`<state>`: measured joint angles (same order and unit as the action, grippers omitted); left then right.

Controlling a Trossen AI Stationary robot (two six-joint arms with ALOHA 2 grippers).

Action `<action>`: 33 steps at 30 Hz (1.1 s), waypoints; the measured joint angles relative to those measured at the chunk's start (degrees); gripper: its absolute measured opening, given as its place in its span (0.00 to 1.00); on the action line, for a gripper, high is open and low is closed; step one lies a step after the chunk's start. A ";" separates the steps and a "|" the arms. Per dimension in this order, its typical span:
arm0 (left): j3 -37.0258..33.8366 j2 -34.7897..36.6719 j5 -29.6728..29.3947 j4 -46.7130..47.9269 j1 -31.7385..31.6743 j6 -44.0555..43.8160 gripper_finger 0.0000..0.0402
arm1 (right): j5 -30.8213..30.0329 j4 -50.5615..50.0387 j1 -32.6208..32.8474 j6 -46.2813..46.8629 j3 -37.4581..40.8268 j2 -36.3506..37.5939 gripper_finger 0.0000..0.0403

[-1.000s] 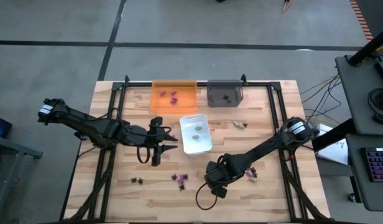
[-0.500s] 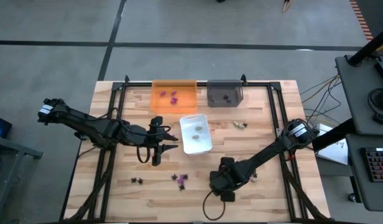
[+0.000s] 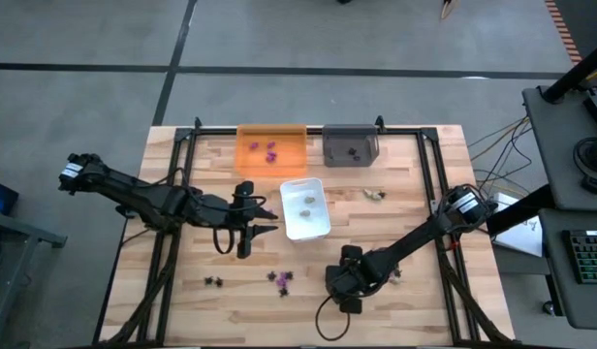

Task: Sort Halloween decoration
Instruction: Put the white skull toy into the white bin

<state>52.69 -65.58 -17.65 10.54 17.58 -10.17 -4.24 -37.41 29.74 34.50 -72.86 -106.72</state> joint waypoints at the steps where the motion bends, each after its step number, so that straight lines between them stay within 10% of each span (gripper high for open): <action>1: 0.00 0.00 0.00 0.00 0.00 0.00 0.25 | -0.12 0.25 0.00 0.00 0.35 0.00 0.42; 20: 0.00 -0.02 -0.02 -0.35 0.00 0.02 0.25 | -0.25 2.10 -0.26 -0.07 2.74 0.12 0.09; 33: 0.00 -0.02 -0.02 -0.43 0.00 0.02 0.25 | -0.28 -4.52 -0.54 -0.20 0.79 1.91 0.07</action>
<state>52.69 -65.60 -17.67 10.11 17.58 -10.16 -4.51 -41.94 29.19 34.30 -72.07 -104.81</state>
